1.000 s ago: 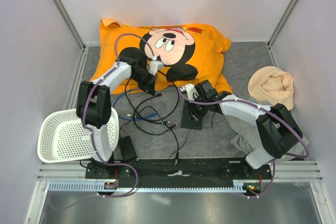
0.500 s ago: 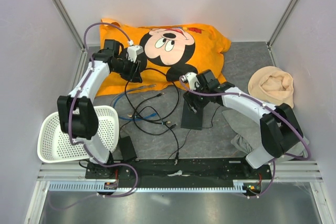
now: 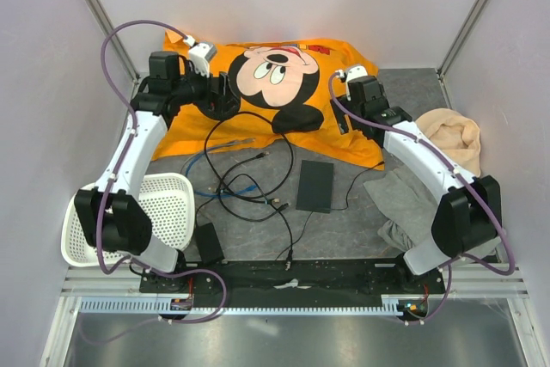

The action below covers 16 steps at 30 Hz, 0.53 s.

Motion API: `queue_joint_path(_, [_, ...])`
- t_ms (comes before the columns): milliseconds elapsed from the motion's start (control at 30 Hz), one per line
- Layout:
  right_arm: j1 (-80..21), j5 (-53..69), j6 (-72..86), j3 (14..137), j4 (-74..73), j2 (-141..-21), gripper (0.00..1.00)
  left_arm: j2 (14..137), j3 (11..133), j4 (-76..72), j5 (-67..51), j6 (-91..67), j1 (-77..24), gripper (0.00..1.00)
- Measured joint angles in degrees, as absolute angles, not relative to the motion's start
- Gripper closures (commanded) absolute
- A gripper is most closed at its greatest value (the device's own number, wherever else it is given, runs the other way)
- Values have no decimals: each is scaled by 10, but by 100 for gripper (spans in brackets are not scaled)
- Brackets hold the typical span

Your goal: Pull the plug from the switch port

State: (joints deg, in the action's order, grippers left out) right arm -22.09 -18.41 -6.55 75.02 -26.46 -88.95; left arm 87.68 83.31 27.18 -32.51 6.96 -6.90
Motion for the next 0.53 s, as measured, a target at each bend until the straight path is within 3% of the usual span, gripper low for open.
queue_joint_path(267, [-222,-281,-20,705,-234,-835,2,888,873,231,-212,-7,-69,1])
queue_joint_path(533, [-200,-267,17,671,-193,-788,2,863,757,197,-177,-49,-76,1])
